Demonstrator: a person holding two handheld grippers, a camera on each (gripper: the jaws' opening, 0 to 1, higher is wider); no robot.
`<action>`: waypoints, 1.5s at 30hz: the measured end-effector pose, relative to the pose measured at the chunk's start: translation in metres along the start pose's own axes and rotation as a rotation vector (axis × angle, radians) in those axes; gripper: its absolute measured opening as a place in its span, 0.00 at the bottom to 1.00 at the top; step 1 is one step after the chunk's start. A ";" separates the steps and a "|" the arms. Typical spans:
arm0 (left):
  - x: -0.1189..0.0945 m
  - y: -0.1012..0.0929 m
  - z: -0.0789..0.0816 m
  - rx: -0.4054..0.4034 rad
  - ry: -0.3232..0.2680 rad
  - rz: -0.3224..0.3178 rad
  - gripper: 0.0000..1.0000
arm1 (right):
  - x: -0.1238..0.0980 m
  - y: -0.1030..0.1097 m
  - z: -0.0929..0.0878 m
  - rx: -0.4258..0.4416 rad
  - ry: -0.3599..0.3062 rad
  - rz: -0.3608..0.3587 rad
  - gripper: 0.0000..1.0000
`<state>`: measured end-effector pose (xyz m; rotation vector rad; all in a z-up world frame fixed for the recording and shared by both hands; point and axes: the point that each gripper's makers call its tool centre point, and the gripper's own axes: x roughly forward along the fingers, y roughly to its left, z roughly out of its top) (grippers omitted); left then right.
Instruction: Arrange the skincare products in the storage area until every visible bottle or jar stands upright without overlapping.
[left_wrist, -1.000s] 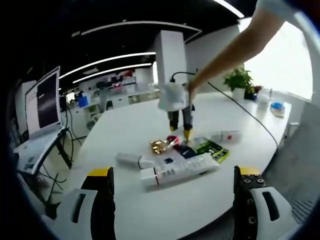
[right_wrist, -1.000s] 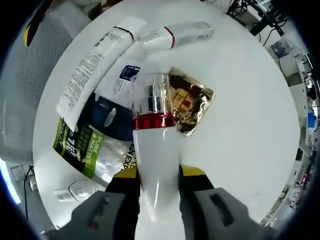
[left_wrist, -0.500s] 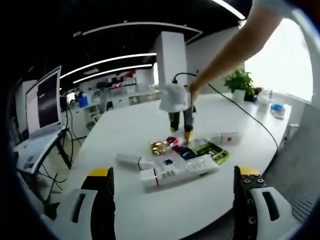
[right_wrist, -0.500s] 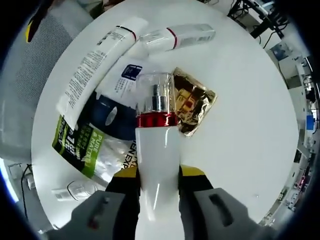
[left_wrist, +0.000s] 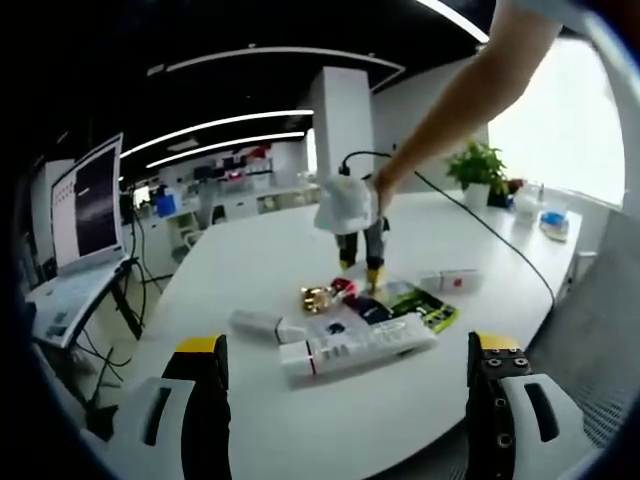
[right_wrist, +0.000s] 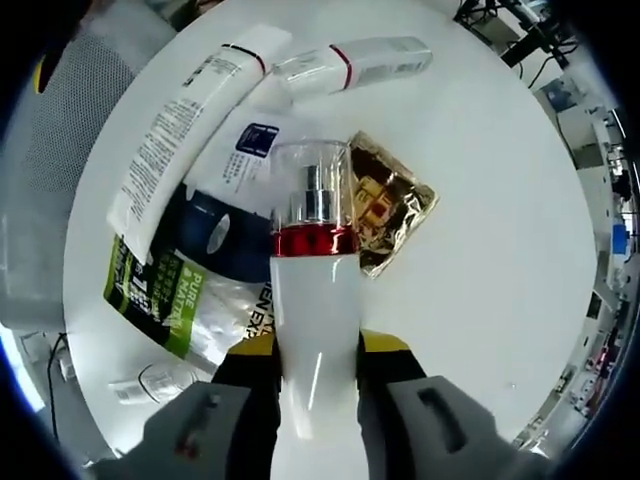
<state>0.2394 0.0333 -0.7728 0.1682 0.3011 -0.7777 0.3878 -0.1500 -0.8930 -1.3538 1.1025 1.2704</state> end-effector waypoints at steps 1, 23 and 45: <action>0.000 0.000 0.000 0.001 0.000 -0.002 0.97 | 0.000 0.000 0.000 0.001 0.001 0.001 0.29; 0.001 -0.002 -0.002 0.003 0.012 -0.007 0.97 | -0.001 -0.001 -0.004 0.098 0.048 -0.045 0.27; 0.007 -0.014 -0.010 0.015 0.077 -0.130 0.97 | -0.019 0.011 -0.012 0.250 0.008 -0.289 0.25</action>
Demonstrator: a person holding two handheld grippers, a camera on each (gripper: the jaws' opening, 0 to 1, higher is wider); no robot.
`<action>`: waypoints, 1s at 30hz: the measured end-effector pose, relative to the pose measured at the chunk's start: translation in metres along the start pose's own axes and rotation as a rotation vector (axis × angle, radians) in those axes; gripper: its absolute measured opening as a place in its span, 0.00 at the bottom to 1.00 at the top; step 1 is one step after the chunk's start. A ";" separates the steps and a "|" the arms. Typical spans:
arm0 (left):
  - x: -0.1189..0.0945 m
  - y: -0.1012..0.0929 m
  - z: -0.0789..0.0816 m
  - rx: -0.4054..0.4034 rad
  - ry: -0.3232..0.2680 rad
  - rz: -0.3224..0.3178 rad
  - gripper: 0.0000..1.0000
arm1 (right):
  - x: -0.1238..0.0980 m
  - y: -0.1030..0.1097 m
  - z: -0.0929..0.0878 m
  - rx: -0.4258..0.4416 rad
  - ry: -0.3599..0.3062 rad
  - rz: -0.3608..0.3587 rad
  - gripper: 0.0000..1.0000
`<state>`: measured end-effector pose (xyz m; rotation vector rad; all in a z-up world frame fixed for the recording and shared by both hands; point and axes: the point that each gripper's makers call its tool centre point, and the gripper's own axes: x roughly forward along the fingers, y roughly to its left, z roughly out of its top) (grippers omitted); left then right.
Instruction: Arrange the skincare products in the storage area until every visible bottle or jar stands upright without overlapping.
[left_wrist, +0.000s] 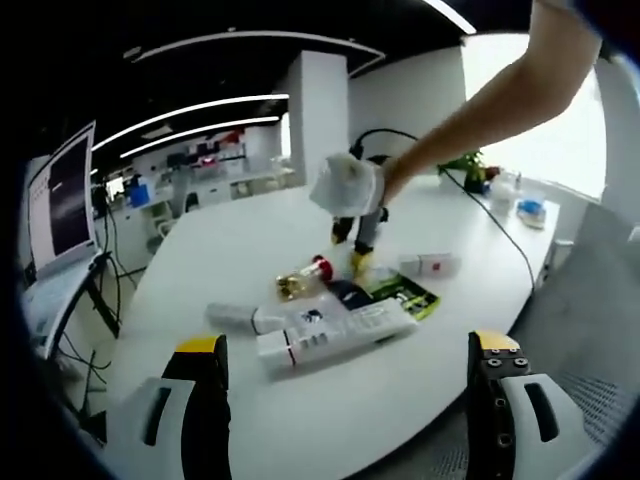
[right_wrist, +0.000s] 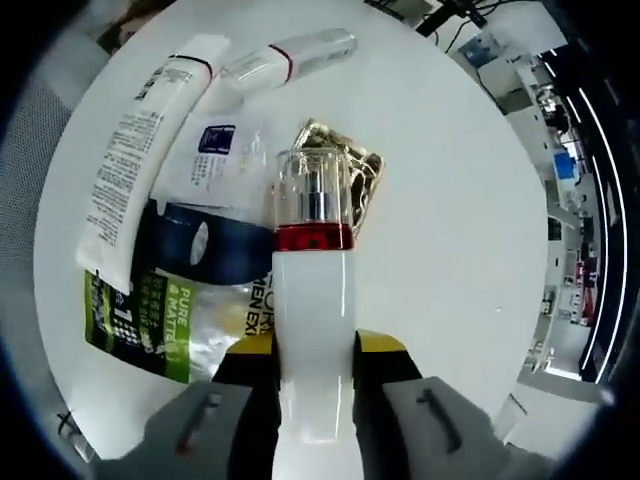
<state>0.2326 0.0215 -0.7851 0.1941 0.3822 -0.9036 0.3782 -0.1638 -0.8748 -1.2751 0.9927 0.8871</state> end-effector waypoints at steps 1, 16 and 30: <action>0.000 0.000 0.000 -0.003 0.000 -0.006 0.97 | -0.001 0.000 0.001 -0.008 -0.001 -0.010 0.25; 0.003 0.011 0.018 0.032 -0.082 -0.035 0.97 | -0.026 0.019 0.009 -0.070 -0.033 -0.085 0.25; 0.017 0.044 0.024 -0.260 -0.333 -0.138 0.91 | -0.059 0.033 0.021 -0.082 -0.056 -0.178 0.25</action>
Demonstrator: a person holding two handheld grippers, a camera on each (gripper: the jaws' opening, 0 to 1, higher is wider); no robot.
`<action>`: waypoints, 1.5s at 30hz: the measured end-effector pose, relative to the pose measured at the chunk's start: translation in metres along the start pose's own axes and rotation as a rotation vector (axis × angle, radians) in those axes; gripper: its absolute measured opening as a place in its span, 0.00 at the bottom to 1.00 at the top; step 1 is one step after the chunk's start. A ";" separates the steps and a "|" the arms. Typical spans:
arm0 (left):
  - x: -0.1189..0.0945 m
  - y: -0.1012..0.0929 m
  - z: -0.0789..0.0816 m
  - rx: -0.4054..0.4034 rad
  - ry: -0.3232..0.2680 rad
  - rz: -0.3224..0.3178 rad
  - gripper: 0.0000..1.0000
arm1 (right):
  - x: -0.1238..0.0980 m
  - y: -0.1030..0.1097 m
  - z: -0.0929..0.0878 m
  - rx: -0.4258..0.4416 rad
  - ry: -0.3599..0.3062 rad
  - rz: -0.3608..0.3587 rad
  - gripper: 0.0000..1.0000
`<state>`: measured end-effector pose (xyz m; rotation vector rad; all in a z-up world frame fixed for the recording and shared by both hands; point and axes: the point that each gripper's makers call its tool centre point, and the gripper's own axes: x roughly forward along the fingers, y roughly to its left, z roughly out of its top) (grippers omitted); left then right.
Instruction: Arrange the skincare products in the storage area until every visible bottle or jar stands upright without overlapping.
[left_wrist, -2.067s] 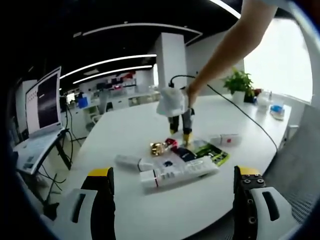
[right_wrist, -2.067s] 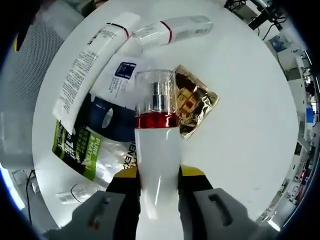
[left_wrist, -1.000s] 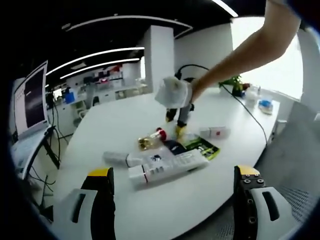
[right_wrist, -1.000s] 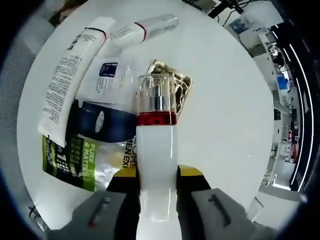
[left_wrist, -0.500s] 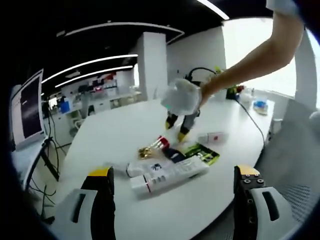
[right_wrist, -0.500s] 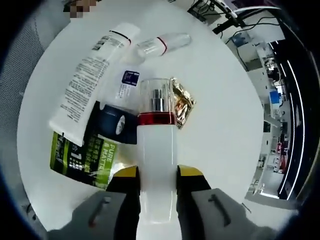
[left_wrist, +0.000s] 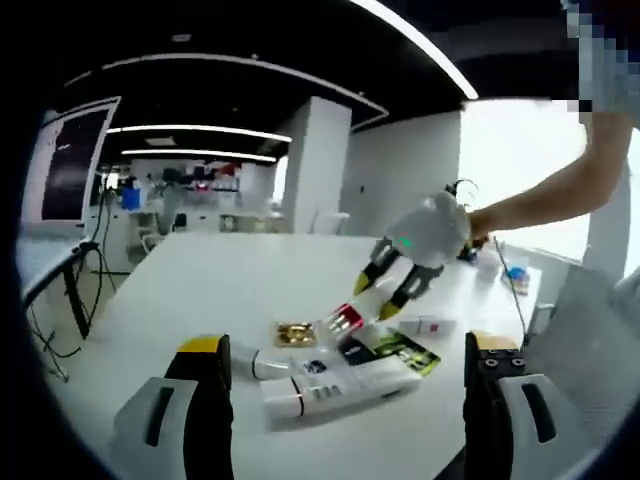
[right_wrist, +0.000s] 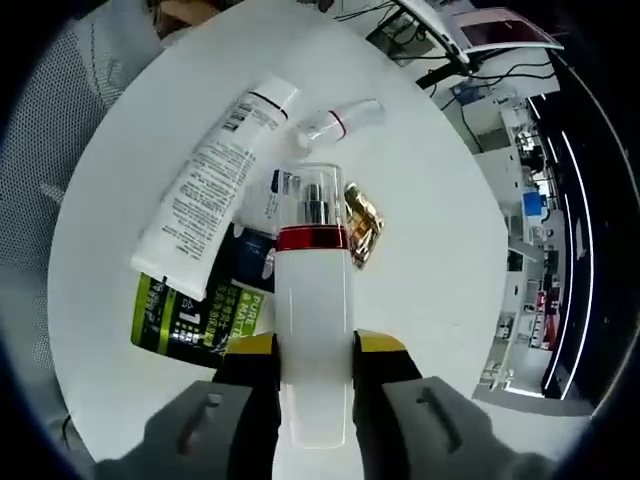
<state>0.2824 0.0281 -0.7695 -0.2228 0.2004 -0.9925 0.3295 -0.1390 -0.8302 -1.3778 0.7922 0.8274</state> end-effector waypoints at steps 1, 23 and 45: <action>0.001 0.003 -0.004 -0.031 0.001 -0.002 0.89 | -0.002 0.000 0.002 0.005 -0.004 -0.008 0.25; 0.064 -0.011 -0.021 -0.180 -0.130 -0.201 0.71 | -0.053 0.000 0.025 -0.028 -0.055 -0.134 0.26; 0.076 -0.031 0.013 -0.186 -0.246 -0.450 0.42 | -0.052 0.026 0.061 0.130 -0.210 -0.098 0.26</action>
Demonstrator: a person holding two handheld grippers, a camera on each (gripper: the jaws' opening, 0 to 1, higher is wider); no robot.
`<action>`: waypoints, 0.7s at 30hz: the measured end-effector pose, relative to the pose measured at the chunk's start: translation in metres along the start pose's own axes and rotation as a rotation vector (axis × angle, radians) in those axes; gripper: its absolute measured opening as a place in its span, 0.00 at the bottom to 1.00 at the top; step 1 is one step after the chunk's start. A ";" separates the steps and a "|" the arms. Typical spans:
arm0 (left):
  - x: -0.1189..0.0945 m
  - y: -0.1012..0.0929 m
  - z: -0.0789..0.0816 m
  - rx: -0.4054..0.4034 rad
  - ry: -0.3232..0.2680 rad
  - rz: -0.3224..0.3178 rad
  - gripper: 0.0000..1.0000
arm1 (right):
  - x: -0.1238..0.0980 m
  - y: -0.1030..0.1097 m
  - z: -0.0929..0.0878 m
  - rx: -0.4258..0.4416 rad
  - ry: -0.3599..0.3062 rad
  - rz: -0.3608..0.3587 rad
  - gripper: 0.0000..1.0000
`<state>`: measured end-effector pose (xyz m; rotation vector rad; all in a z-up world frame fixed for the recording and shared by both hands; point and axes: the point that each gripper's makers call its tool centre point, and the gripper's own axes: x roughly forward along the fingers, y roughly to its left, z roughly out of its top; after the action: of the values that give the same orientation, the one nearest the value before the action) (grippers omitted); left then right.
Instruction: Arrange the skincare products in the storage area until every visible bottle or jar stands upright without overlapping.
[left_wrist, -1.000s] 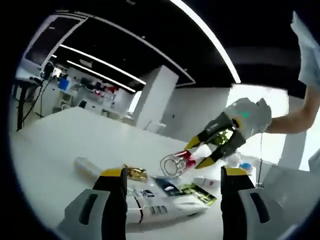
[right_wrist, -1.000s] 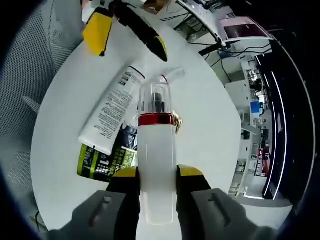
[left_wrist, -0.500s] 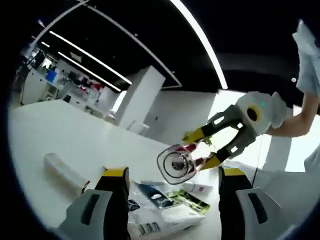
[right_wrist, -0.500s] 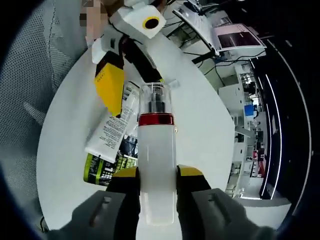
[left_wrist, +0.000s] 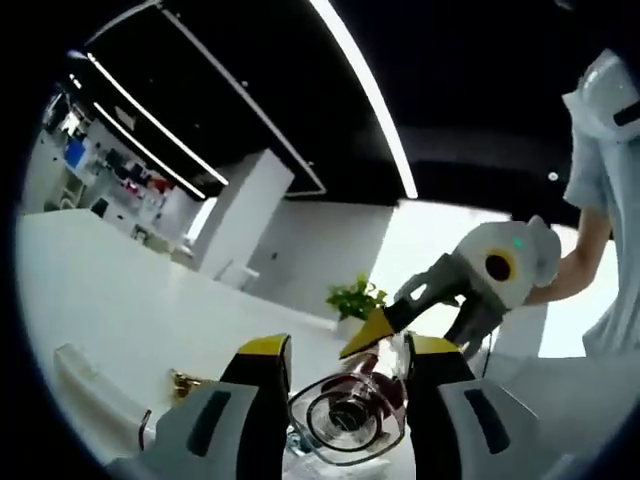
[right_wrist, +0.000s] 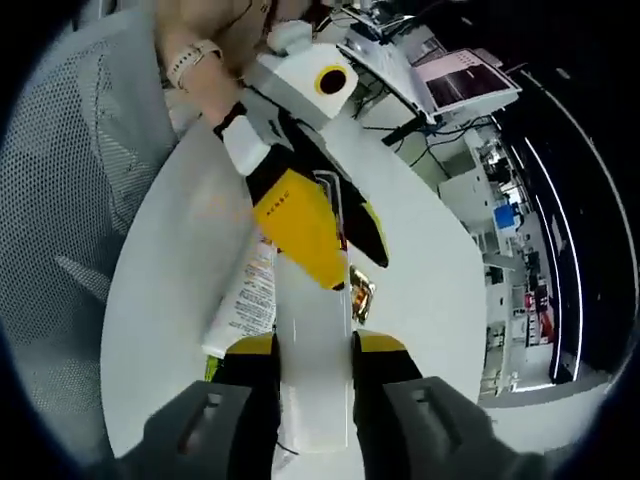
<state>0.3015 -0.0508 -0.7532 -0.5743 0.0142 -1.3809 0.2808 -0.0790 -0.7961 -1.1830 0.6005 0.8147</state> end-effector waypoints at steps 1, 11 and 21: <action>0.000 0.000 0.000 -0.001 -0.001 -0.002 0.42 | 0.000 0.000 -0.001 0.011 -0.007 -0.005 0.26; 0.006 0.004 0.012 -0.143 -0.052 -0.001 0.38 | -0.001 0.005 -0.004 0.114 -0.041 -0.021 0.26; 0.021 -0.002 0.008 -0.144 0.027 0.009 0.37 | 0.000 0.015 -0.016 0.221 -0.058 -0.050 0.26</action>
<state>0.3062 -0.0672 -0.7392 -0.6750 0.1385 -1.3866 0.2688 -0.0920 -0.8095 -0.9663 0.5948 0.7180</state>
